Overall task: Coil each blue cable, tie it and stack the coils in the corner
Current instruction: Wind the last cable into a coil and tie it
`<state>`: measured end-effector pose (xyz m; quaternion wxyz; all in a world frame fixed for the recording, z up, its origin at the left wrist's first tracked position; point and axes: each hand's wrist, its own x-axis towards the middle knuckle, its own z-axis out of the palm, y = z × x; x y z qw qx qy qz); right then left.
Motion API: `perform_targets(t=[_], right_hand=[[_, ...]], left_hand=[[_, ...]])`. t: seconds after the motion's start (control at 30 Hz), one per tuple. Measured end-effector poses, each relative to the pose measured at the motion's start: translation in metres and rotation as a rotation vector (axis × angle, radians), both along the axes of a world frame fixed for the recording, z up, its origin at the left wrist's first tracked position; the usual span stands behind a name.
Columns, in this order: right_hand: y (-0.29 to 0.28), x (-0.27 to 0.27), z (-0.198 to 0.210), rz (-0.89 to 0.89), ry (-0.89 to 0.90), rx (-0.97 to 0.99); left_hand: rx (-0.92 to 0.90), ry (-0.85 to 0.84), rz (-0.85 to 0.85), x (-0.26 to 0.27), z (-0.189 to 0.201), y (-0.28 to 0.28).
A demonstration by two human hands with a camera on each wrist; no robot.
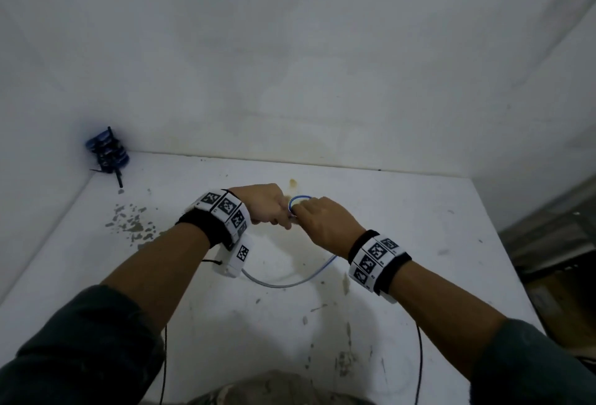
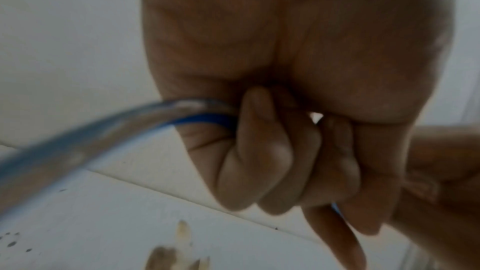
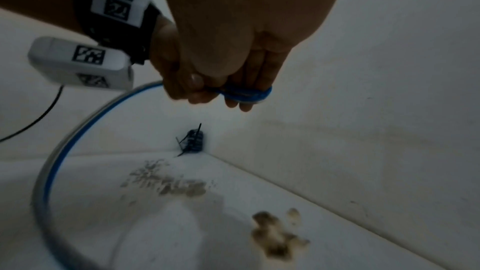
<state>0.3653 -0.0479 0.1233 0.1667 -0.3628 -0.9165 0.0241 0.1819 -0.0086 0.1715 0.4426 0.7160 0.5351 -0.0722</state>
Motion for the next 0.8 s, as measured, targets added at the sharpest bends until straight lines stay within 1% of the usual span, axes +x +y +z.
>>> perform_targets(t=[0.07,0.1,0.13,0.2,0.23,0.3,0.33,0.43,0.5,0.6,0.67,0.73,0.8], right_hand=[[-0.002,0.008,-0.01,0.011,-0.061,-0.014],[-0.005,0.012,-0.011,-0.007,-0.068,-0.083],[-0.007,0.018,-0.013,-0.032,-0.032,-0.177],[-0.008,0.026,-0.006,-0.102,0.093,-0.454],[-0.007,0.028,0.001,-0.137,0.176,-0.548],[-0.002,0.029,0.018,-0.189,0.349,-0.63],[0.002,0.03,0.025,-0.208,0.443,-0.659],[0.009,0.027,0.04,-0.272,0.669,-0.714],[0.01,0.023,0.045,-0.298,0.845,-0.75],[0.007,0.012,0.047,-0.327,1.148,-0.839],[0.003,0.003,0.046,-0.342,1.254,-0.847],[-0.001,-0.005,0.047,-0.363,1.377,-0.86],[0.0,-0.009,0.05,-0.404,1.578,-0.928]], left_hand=[[0.091,0.015,-0.033,-0.006,0.0,0.003],[0.14,0.007,-0.042,-0.01,-0.002,0.005],[0.196,-0.005,-0.048,-0.015,-0.006,0.006],[0.341,-0.047,-0.07,-0.019,-0.016,0.003],[0.437,-0.083,-0.094,-0.02,-0.023,0.001],[0.625,-0.226,-0.1,-0.015,-0.038,-0.004],[0.645,-0.336,-0.048,-0.009,-0.04,-0.009],[0.474,-0.741,0.253,0.011,-0.035,-0.02],[0.45,-0.911,0.384,0.023,-0.029,-0.026],[0.461,-1.012,0.583,0.038,-0.021,-0.029],[0.425,-1.038,0.698,0.041,-0.019,-0.027],[0.327,-1.099,0.782,0.041,-0.017,-0.025],[0.231,-1.159,0.838,0.041,-0.015,-0.026]])
